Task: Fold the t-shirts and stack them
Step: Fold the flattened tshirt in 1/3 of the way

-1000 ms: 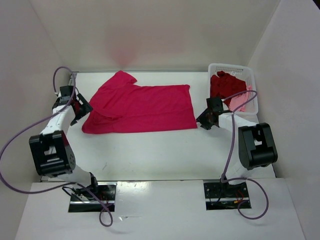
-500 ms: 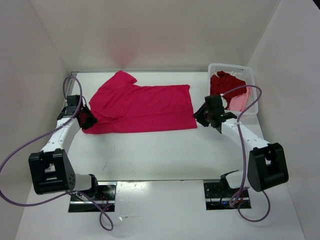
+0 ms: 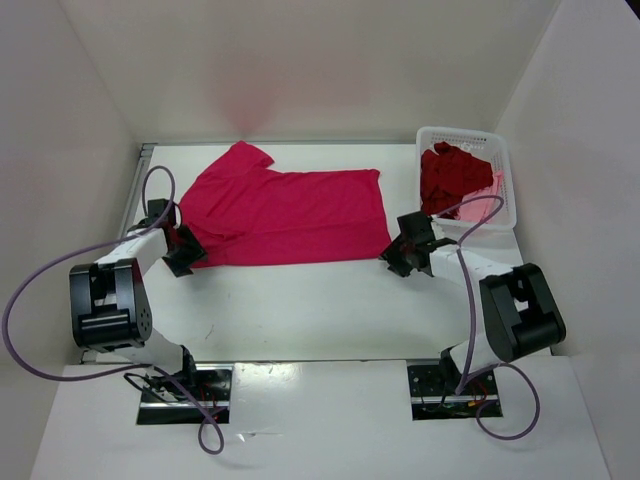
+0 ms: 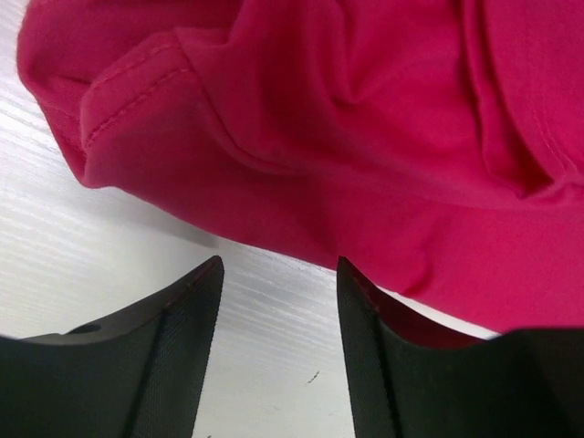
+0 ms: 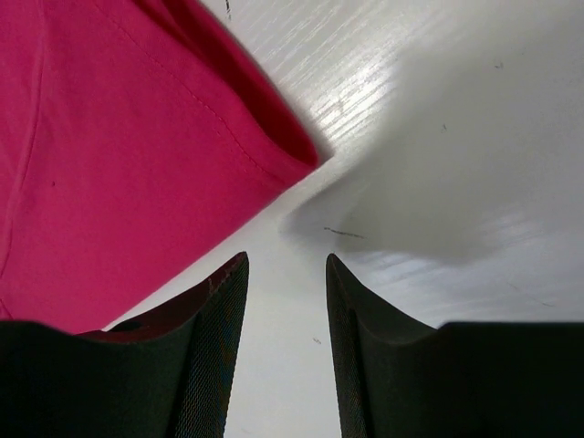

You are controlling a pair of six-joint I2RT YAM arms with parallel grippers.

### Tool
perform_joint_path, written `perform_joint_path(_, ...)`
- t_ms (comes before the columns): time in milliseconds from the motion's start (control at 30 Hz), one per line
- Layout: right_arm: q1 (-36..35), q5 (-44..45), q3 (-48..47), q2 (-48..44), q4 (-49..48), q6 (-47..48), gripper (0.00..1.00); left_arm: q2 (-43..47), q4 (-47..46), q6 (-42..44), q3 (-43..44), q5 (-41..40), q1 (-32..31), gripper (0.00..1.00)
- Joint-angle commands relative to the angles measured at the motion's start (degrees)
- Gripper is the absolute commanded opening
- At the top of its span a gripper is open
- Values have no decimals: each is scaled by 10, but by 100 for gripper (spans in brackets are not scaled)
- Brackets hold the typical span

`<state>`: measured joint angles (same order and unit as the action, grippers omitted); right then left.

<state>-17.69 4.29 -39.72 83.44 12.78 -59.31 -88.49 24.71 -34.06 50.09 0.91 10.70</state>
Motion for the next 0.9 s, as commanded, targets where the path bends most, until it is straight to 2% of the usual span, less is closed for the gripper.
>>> perform_joint_path(0,-2,31,-8,24,-56,-15,45,-9,-23,-24,0,-13,6,57)
perform_joint_path(200,-2,31,-33,70,-93,-26,45,-26,-46,-46,-5,-27,6,52)
perform_joint_path(233,-2,31,-41,75,-93,-26,43,-31,-52,-51,-10,-27,6,50)
perform_joint_path(267,-2,38,-49,83,-93,-26,33,-36,-59,-51,-10,-27,6,46)
perform_joint_path(300,-2,43,-49,83,-93,-26,33,-44,-64,-51,-10,-27,6,42)
perform_joint_path(333,-2,43,-55,89,-87,-26,24,-44,-64,-51,-10,-34,6,38)
perform_joint_path(400,-2,50,-61,89,-72,-26,15,-52,-64,-51,-10,-35,6,30)
perform_joint_path(467,-2,67,-62,67,-51,-20,6,-47,-59,-51,-10,-41,6,20)
perform_joint_path(533,-2,72,-55,52,-46,-20,3,-42,-59,-51,-10,-48,6,16)
perform_joint_path(600,-2,78,-42,31,-17,-20,0,-41,-54,-51,-5,-48,6,8)
perform_joint_path(667,-2,70,-22,13,-4,-20,0,-41,-46,-51,-5,-41,6,7)
perform_joint_path(733,-2,64,9,-41,21,-26,0,-35,-34,-51,-10,-29,12,0)
perform_joint_path(867,3,64,72,-128,87,-47,0,33,17,-51,-35,-19,23,0)
